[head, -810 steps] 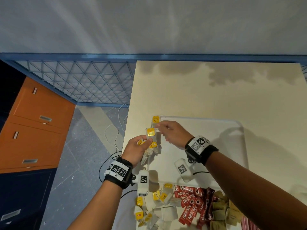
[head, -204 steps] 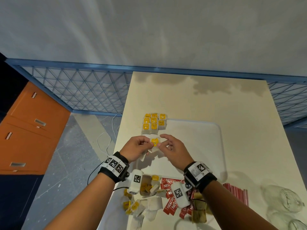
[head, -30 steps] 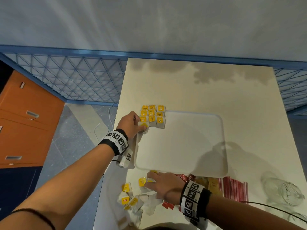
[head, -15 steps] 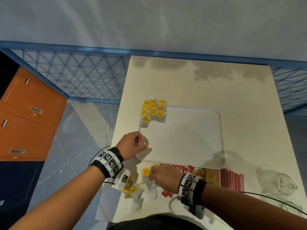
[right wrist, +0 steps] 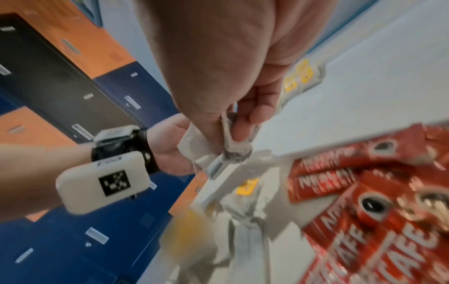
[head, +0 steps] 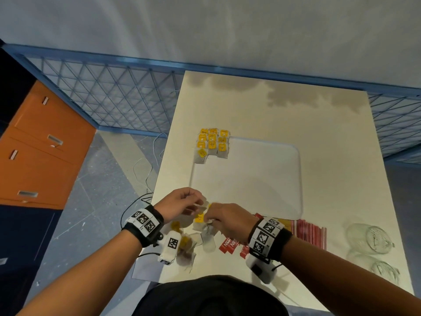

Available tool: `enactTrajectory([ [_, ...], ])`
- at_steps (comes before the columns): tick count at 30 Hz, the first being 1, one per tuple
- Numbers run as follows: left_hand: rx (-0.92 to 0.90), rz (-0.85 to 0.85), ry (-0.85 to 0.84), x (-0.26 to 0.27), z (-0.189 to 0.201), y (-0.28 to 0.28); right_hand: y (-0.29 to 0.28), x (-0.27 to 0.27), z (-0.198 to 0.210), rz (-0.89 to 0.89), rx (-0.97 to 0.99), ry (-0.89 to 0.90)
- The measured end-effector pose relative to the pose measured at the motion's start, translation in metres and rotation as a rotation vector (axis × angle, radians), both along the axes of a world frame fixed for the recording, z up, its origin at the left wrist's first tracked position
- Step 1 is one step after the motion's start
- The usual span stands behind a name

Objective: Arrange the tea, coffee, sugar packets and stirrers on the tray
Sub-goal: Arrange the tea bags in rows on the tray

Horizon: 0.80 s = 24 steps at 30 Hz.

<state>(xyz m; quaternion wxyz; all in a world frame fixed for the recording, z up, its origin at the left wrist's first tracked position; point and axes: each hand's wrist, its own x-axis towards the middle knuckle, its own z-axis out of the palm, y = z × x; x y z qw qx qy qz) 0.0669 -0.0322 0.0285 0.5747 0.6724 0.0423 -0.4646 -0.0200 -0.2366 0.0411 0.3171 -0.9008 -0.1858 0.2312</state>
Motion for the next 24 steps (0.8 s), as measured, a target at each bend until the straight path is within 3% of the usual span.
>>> enactTrajectory([
  [6,-0.159,0.113,0.193,-0.014,0.010,-0.013,0.000,0.008,0.025,-0.140,0.163,-0.110],
  [10,-0.274,0.283,0.345,-0.021,0.019,-0.024,0.007,0.014,0.025,-0.228,0.196,-0.126],
  [19,-0.330,0.314,0.402,-0.020,0.012,-0.027,0.021,0.021,0.015,-0.347,0.217,-0.096],
  [24,-0.342,0.355,0.453,-0.021,0.004,-0.018,0.024,0.022,0.013,-0.326,0.199,-0.050],
])
